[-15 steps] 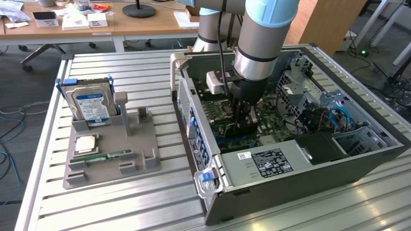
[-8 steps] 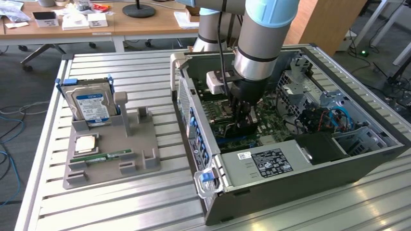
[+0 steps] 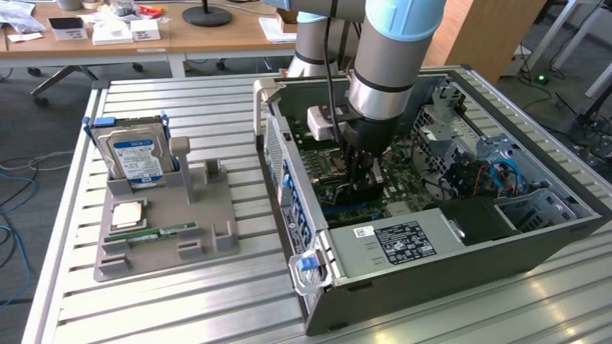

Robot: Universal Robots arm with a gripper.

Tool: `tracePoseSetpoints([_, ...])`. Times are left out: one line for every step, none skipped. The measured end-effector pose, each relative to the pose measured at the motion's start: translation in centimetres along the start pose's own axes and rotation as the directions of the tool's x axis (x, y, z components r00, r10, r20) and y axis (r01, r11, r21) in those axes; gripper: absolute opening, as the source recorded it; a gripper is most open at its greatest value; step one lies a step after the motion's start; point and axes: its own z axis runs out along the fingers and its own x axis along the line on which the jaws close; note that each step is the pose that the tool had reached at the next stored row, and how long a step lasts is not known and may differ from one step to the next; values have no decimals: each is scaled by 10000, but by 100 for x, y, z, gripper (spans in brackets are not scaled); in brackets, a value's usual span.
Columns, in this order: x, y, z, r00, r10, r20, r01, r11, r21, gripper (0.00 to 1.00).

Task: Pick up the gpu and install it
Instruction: 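Insert the gpu into the slot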

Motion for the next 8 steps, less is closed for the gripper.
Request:
tracePoseSetpoints([0, 0, 0, 10000, 0, 0, 0, 10000, 0, 25])
tracePoseSetpoints([0, 0, 0, 10000, 0, 0, 0, 10000, 0, 25])
tracePoseSetpoints([0, 0, 0, 10000, 0, 0, 0, 10000, 0, 25])
tracePoseSetpoints([0, 0, 0, 10000, 0, -1, 0, 10000, 0, 25])
tracePoseSetpoints([0, 0, 0, 10000, 0, 0, 0, 10000, -1, 25])
tracePoseSetpoints([-2, 5, 9, 10000, 9, 26, -9, 10000, 0, 26])
tracePoseSetpoints([-2, 4, 7, 10000, 10, 15, -10, 10000, 6, 31])
tracePoseSetpoints([-1, 2, 4, 10000, 6, 8, -6, 10000, 4, 31])
